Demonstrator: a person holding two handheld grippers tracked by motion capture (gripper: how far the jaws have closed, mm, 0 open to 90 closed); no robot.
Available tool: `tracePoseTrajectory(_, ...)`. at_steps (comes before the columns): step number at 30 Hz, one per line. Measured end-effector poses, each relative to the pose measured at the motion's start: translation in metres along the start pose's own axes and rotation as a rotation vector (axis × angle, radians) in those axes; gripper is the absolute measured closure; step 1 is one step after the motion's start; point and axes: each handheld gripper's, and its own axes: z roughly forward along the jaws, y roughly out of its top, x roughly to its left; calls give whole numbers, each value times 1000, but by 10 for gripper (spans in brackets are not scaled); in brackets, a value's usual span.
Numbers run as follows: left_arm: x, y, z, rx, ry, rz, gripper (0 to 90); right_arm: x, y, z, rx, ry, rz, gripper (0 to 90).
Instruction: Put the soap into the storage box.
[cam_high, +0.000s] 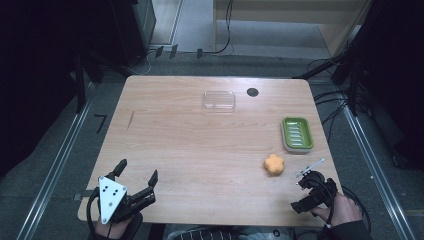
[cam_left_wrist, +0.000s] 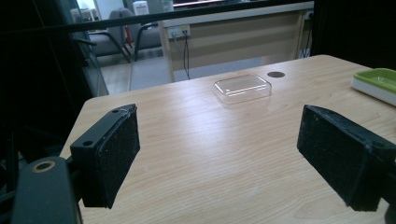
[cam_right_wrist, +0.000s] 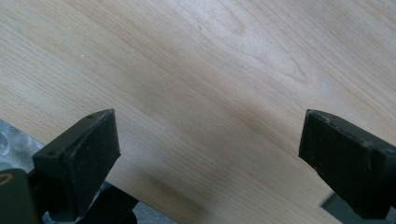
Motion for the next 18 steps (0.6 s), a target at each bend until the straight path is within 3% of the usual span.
tracePoseTrajectory(7,0,0,0,-1,3,7,137,1,2,0,-12,11,-35,52)
tracePoseTrajectory(10,1,0,-1,-3,9,-16,137,3,3,1,-21,11,-47,52)
tracePoseTrajectory(18,0,0,-1,-2,7,-5,136,4,5,1,-28,28,-43,52)
